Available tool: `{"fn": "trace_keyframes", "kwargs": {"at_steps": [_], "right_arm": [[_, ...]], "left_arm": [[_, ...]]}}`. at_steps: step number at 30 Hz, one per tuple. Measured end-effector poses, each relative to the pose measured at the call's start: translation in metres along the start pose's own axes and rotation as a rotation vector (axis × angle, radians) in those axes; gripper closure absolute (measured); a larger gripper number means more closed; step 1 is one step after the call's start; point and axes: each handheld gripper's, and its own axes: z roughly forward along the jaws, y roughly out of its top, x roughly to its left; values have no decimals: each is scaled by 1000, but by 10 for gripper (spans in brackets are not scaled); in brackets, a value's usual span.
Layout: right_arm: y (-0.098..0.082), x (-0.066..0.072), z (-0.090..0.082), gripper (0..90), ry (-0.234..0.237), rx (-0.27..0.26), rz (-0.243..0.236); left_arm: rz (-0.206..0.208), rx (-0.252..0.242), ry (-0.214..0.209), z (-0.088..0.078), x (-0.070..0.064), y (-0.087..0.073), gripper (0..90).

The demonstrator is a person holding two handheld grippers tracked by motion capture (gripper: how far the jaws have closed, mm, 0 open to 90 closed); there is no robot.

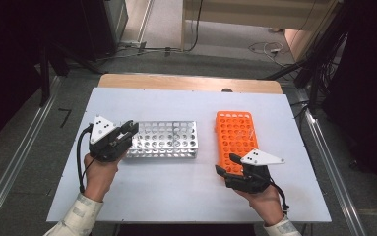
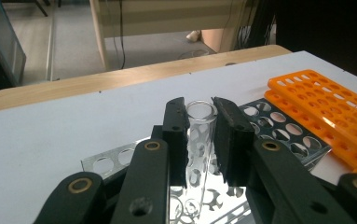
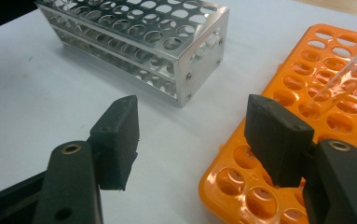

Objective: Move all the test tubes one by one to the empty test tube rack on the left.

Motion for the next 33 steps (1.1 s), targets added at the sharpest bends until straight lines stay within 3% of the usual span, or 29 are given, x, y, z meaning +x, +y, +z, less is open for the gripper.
{"fn": "trace_keyframes", "kwargs": {"at_steps": [17, 33], "right_arm": [[-2, -5, 2, 339, -8, 13, 13], [-3, -5, 3, 339, -9, 21, 13]], "left_arm": [[41, 54, 23, 12, -3, -17, 749], [61, 109, 12, 14, -5, -22, 722]]}}
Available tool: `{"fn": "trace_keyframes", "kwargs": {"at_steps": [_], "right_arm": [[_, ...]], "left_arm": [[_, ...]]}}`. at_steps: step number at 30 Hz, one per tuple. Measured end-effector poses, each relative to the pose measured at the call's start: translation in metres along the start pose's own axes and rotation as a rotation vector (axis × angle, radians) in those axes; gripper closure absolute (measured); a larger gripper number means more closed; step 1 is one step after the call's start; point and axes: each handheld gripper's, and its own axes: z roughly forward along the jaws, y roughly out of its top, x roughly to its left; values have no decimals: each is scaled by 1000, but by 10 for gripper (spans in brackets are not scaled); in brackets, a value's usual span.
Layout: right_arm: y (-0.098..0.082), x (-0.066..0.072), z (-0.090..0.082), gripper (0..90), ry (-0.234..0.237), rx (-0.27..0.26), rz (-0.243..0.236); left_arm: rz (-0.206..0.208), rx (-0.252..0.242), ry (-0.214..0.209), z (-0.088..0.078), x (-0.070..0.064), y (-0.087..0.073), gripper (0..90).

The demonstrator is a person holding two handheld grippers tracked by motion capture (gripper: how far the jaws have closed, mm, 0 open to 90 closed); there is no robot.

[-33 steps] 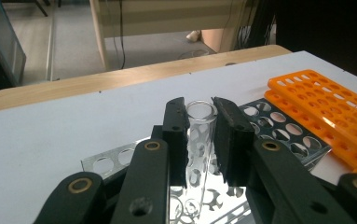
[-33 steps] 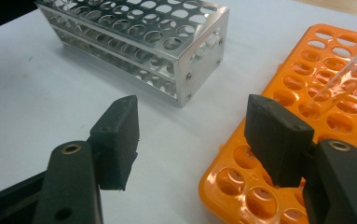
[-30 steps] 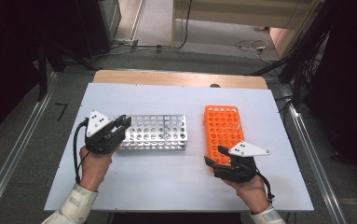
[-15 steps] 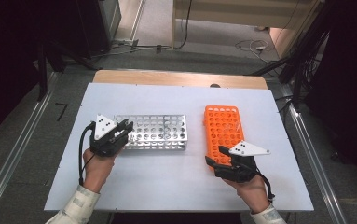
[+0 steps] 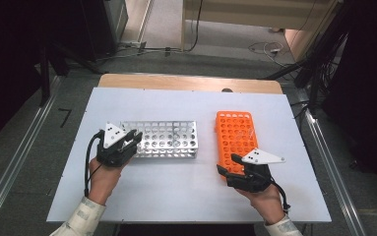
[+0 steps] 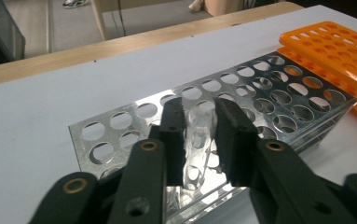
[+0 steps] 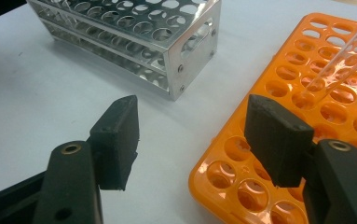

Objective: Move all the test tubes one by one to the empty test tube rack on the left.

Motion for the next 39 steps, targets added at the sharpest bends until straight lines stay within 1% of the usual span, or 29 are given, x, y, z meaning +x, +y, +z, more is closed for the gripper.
{"fn": "trace_keyframes", "kwargs": {"at_steps": [3, 6, 9, 11, 13, 14, 17, 21, 24, 27, 33, 34, 39], "right_arm": [[0, 1, 0, 340, 2, 3, -2], [0, 0, 0, 340, 0, 1, -2], [0, -1, -1, 340, -4, 1, 2], [-1, -2, -2, 340, -9, -3, 4], [-1, -4, -3, 339, -14, -5, 10], [-1, -5, -4, 340, -17, -8, 12], [-2, -8, -6, 340, -28, -12, 19], [-3, -12, -7, 340, -42, -14, 25], [-4, -16, -8, 340, -53, -16, 31], [-5, -19, -8, 340, -70, -17, 34], [-6, -28, -8, 340, -108, -19, 45], [-7, -30, -8, 341, -114, -19, 49], [-7, -40, -8, 342, -159, -25, 63]], "left_arm": [[-3, -1, -2, 0, 0, 0, 722], [-11, -11, -7, -1, -1, 1, 695], [-28, -22, -18, -4, 1, 2, 644], [-61, -40, -25, -6, 1, 3, 567], [-102, -54, -20, -9, 1, 5, 431], [-116, -63, -17, -11, 1, 6, 374], [-139, -85, -12, -16, -3, 8, 287], [-154, -83, -28, -20, -7, 8, 197], [-162, -86, -27, -22, -10, 8, 156], [-167, -87, -31, -23, -11, 8, 137], [-154, -80, -39, -23, -14, 8, 106], [-154, -80, -47, -23, -14, 8, 101], [-143, -72, -58, -22, -16, 8, 81]]}}
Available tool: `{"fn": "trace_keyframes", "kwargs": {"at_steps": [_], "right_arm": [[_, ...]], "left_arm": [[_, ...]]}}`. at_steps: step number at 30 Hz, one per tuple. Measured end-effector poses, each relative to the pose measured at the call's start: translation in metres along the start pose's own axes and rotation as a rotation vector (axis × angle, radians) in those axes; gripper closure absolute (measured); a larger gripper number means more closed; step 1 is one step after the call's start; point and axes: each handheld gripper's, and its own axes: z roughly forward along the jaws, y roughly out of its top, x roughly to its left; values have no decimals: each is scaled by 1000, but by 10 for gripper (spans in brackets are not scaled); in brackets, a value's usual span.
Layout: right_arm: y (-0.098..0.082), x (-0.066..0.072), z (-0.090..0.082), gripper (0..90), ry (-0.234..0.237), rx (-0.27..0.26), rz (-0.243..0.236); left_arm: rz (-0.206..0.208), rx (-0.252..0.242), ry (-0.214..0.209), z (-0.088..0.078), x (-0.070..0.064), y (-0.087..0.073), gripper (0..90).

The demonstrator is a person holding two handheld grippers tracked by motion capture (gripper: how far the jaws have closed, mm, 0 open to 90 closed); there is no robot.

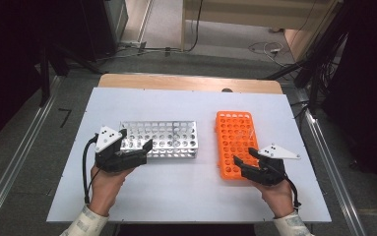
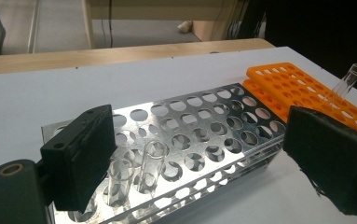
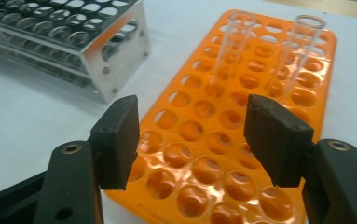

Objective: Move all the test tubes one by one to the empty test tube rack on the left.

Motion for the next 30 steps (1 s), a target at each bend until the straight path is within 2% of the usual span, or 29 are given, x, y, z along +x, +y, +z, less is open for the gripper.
{"fn": "trace_keyframes", "kwargs": {"at_steps": [6, 13, 19, 23, 30], "right_arm": [[0, -14, 8, 346, -51, 3, 28], [2, -28, 20, 351, -88, 16, 47], [3, -37, 34, 357, -99, 41, 58], [5, -41, 39, 396, -118, 23, 60], [9, -44, 48, 474, -110, 21, 53]], "left_arm": [[-6, 16, 1, 2, -2, 0, 57], [7, 12, -12, 2, -6, -1, 56], [12, 5, -26, 1, -8, -1, 51], [10, 4, -30, -1, -7, -1, 50], [9, 5, -44, -1, -8, -1, 48]]}}
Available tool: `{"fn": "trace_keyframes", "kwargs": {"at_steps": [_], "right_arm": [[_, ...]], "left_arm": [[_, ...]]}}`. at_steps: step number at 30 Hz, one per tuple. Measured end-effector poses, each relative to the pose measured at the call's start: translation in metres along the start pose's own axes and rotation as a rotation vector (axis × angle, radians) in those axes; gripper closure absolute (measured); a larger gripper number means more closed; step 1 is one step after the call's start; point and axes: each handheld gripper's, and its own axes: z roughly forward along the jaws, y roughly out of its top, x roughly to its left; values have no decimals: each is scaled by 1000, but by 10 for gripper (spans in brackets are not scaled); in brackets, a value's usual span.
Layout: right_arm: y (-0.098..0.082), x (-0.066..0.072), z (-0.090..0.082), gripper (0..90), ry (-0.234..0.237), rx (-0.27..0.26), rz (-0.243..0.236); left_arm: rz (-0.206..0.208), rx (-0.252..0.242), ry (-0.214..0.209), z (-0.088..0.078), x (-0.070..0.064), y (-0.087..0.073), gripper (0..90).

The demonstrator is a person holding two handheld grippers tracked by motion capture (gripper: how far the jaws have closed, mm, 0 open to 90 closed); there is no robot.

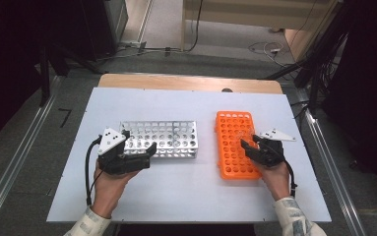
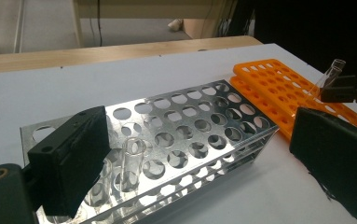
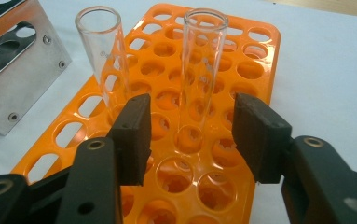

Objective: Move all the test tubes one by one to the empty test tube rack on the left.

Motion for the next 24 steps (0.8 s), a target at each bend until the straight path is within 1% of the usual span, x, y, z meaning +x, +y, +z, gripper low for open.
{"fn": "trace_keyframes", "kwargs": {"at_steps": [4, 5, 10, 13, 16, 17, 20, 24], "right_arm": [[2, -1, 4, 462, 4, 21, -4], [3, -2, 4, 465, 2, 19, 0], [5, -6, 5, 520, -4, 12, 6], [6, -6, 6, 532, -4, 7, -10], [7, -5, 8, 575, -6, 12, -30], [7, -5, 8, 589, -4, 12, -32], [7, -6, 9, 593, -2, 22, -31], [5, -5, 10, 664, 0, 27, -57]], "left_arm": [[-1, 12, -10, 1, 0, -1, 49], [-1, 14, -11, 1, 0, -1, 49], [-4, 17, -13, 1, 0, -1, 49], [-5, 16, -12, 1, -1, -1, 50], [-7, 17, -14, 1, 0, -1, 50], [-8, 17, -14, 1, 0, -1, 51], [-8, 19, -14, 2, -1, -2, 51], [-5, 25, -17, 2, -1, -2, 52]]}}
